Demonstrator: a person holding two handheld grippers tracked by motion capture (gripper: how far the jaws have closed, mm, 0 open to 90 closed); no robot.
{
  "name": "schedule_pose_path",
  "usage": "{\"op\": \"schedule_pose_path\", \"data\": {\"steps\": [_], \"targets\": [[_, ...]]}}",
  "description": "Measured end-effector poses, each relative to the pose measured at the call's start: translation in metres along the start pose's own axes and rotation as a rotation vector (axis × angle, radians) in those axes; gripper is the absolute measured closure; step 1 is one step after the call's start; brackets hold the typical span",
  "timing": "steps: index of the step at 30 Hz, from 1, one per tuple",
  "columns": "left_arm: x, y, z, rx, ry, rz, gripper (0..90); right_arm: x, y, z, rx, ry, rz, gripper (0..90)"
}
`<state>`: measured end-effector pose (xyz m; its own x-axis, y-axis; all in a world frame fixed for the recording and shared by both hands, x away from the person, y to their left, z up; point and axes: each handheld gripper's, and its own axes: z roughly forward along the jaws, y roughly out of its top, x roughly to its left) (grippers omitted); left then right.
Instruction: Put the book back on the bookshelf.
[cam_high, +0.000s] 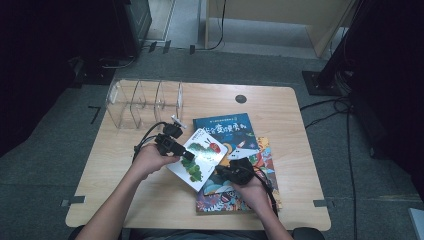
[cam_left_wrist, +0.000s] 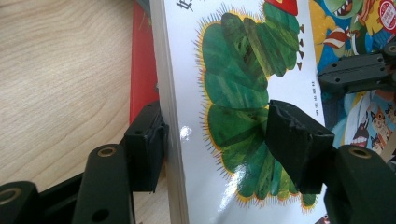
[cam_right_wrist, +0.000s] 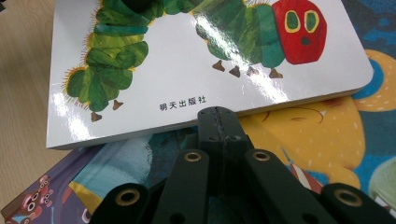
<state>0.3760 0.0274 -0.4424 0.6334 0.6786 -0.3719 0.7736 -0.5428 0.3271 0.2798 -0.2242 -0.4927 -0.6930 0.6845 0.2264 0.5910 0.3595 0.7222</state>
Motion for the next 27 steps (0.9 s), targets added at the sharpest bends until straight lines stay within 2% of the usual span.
{"op": "schedule_pose_path", "data": {"steps": [5, 10, 14, 15, 16, 18, 19, 20, 22, 25, 27], "targets": [[-0.002, 0.002, -0.003, -0.005, 0.001, -0.009, 42.3, -0.002, 0.0, 0.0, 0.001, 0.01, 0.002, 90.0], [-0.007, 0.004, -0.011, -0.013, 0.005, -0.002, 44.7, -0.003, 0.0, 0.0, -0.001, 0.016, 0.001, 90.0], [-0.015, 0.007, -0.022, -0.037, -0.024, 0.011, 49.9, -0.003, 0.001, 0.001, -0.003, 0.015, 0.004, 90.0], [-0.018, 0.008, -0.024, -0.035, -0.033, 0.014, 51.1, -0.003, 0.001, 0.001, -0.006, 0.013, 0.001, 90.0], [-0.025, 0.011, -0.027, -0.019, -0.067, 0.032, 52.6, -0.003, 0.001, 0.002, -0.012, 0.011, -0.007, 90.0], [-0.029, 0.012, -0.028, -0.015, -0.078, 0.038, 54.6, -0.003, 0.001, 0.003, -0.018, 0.008, -0.011, 90.0], [-0.038, 0.016, -0.029, -0.003, -0.085, 0.053, 57.6, -0.002, 0.001, 0.004, -0.02, 0.008, -0.018, 90.0], [-0.042, 0.018, -0.028, 0.005, -0.076, 0.059, 58.8, -0.002, 0.001, 0.004, -0.023, 0.008, -0.022, 90.0], [-0.049, 0.021, -0.027, 0.025, -0.029, 0.07, 59.3, -0.001, 0.001, 0.004, -0.025, 0.007, -0.025, 90.0], [-0.053, 0.024, -0.026, 0.036, -0.008, 0.078, 61.2, -0.001, 0.001, 0.004, -0.026, 0.003, -0.028, 89.5], [-0.054, 0.026, -0.026, 0.031, -0.009, 0.078, 63.4, 0.0, 0.001, 0.005, -0.029, 0.002, -0.034, 88.7]]}}
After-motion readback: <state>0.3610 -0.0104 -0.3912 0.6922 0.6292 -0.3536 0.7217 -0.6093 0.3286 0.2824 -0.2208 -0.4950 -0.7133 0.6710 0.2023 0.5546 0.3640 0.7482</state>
